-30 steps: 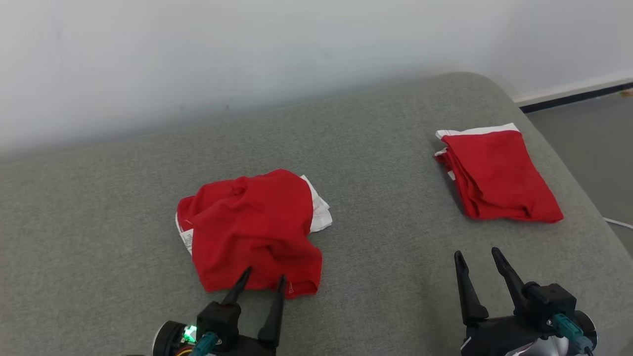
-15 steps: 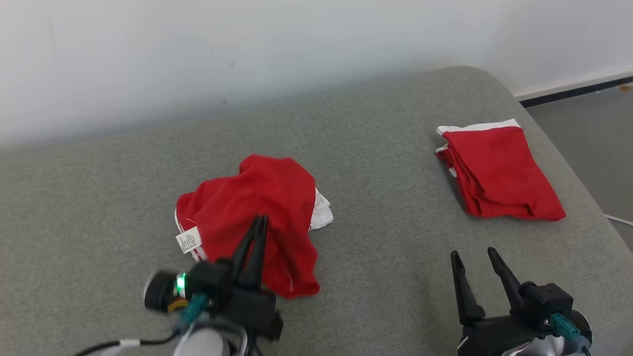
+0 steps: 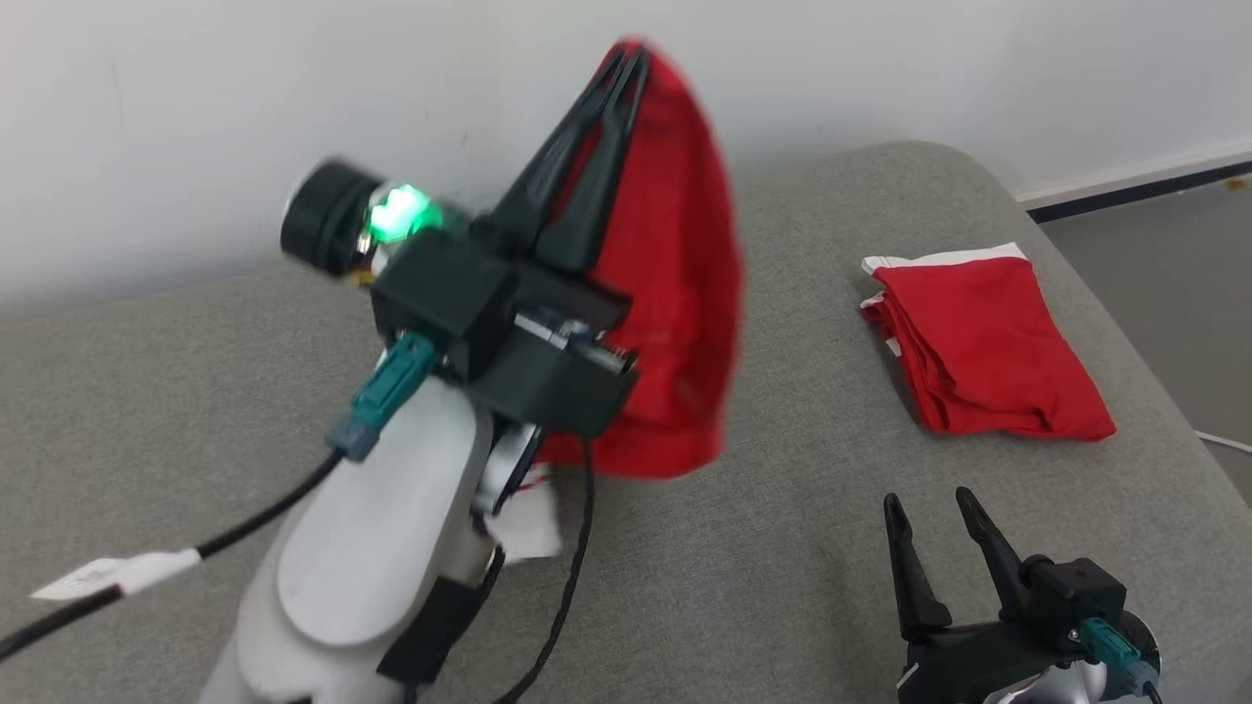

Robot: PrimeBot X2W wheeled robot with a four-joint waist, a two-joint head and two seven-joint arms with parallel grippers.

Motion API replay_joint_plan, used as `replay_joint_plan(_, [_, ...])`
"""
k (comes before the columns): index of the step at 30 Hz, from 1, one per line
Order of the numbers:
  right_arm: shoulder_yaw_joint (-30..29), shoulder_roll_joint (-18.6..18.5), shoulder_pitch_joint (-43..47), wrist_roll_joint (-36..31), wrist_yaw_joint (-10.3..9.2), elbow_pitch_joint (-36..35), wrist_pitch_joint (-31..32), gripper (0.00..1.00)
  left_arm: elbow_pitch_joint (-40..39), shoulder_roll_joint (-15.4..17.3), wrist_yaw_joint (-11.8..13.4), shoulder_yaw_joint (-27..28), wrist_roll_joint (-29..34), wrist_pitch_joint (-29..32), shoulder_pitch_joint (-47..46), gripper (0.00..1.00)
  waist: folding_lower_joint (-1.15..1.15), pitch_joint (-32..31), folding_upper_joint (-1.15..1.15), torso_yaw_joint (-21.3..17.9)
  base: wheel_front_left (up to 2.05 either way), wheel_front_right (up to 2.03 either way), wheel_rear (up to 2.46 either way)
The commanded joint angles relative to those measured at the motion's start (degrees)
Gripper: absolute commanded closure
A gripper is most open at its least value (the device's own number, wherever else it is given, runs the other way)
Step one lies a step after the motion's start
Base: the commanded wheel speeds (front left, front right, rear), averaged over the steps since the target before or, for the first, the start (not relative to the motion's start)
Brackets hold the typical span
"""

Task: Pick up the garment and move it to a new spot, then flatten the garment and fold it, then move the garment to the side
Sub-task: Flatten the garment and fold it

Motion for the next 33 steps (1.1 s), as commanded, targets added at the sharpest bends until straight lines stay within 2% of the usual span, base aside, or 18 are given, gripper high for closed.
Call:
replay_joint_plan(1, [0.1, 0.0, -0.4, 0.7, -0.14, 0.1, -0.3, 0.0, -0.7, -0.1, -0.2, -0.7, -0.9, 0.3, -2.3, 1.0, -0.01, 0.1, -0.01, -0.3, 0.0, 0.0, 0.0])
replay_joint_plan(5, [0.5, 0.0, -0.8, 1.0, -0.14, 0.8, -0.8, 0.0, -3.0, -0.2, 0.3, -3.0, -5.4, 0.1, -8.0, 1.0, -0.01, 0.1, -0.01, -0.7, 0.0, 0.0, 0.0])
replay_joint_plan(10, [0.5, 0.0, -0.9, 1.3, -0.14, 1.6, -1.5, 0.0, -6.1, -0.1, 3.2, -3.1, -10.0, -0.2, -10.5, 1.0, -0.01, 0.2, -0.01, -0.7, 0.0, 0.0, 0.0])
replay_joint_plan(14, [0.0, 0.1, -0.7, 1.3, -0.14, 1.7, -1.7, 0.0, -5.1, 1.6, 4.7, -1.1, -12.7, 0.4, -4.6, 1.0, -0.01, 0.8, -0.01, 0.7, 0.0, 0.0, 0.0])
replay_joint_plan(22, [0.4, 0.1, -1.5, 0.5, -0.14, 1.3, -1.4, 0.0, 3.8, 8.4, 9.1, 7.5, -16.4, -1.0, 12.1, 1.0, -0.01, 2.5, -0.01, 4.0, 0.0, 0.0, 0.0])
replay_joint_plan(29, [0.3, 0.0, -2.0, 0.1, -0.14, 0.8, -0.9, 0.0, 12.3, 10.3, 11.7, 15.8, -19.3, -1.6, 21.2, 1.0, -0.01, 3.6, -0.01, 6.1, 0.0, 0.0, 0.0])
replay_joint_plan(30, [0.4, 0.0, -2.0, -0.1, -0.14, 0.5, -0.7, 0.0, 13.5, 9.4, 13.5, 20.5, -18.9, -1.6, 23.5, 0.0, -0.01, 3.7, -0.01, 6.8, 0.0, 0.0, 0.0])
replay_joint_plan(33, [0.6, 0.0, -2.1, -0.2, -0.14, 0.5, -0.4, 0.0, 14.1, 9.0, 14.3, 24.2, -18.7, -1.6, 24.4, 0.0, -0.01, 3.6, -0.01, 7.1, 0.0, 0.0, 0.0])
